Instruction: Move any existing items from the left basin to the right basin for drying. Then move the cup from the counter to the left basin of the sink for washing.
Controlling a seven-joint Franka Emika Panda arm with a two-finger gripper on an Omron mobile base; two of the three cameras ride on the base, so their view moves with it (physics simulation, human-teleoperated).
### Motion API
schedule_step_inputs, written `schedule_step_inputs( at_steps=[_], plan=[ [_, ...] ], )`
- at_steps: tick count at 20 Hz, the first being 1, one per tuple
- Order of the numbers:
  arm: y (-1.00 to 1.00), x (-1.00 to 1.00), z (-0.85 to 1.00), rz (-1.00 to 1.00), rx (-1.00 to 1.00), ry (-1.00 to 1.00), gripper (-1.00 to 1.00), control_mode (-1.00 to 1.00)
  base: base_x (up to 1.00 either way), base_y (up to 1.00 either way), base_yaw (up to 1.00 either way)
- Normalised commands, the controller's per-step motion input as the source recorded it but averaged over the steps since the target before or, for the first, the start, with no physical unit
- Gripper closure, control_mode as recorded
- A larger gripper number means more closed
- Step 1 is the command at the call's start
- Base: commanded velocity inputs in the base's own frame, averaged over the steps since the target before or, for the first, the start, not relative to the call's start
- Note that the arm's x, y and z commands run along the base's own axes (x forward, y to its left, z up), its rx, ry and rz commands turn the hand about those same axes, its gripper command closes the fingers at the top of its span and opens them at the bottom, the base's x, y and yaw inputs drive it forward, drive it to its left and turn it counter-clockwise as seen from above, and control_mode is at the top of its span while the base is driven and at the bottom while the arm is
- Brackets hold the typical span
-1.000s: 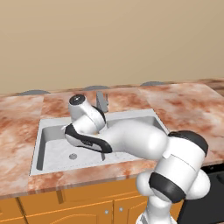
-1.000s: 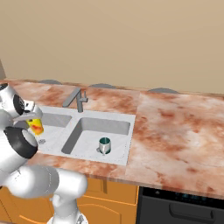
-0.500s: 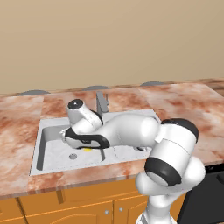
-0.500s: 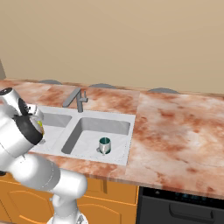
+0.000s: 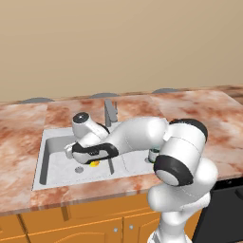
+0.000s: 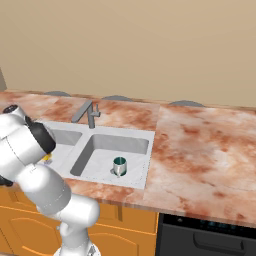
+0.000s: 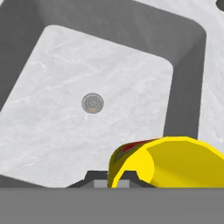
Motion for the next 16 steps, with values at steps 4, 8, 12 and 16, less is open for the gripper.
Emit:
schedule_step_inputs(
  at_steps=[4, 8, 12, 16],
  plan=[
    [0.06, 0.11, -0.27, 0.02, 0.0, 0.01, 1.0, -1.0, 0.0, 0.0, 0.0],
    [0.08, 0.13, -0.27, 0.02, 0.0, 0.02, 1.0, -1.0, 0.0, 0.0, 0.0],
    [0.08, 0.14, -0.25, 0.02, 0.0, 0.02, 1.0, -1.0, 0.0, 0.0, 0.0],
    [0.08, 0.14, -0.25, 0.02, 0.0, 0.01, 1.0, -1.0, 0.0, 0.0, 0.0]
  ],
)
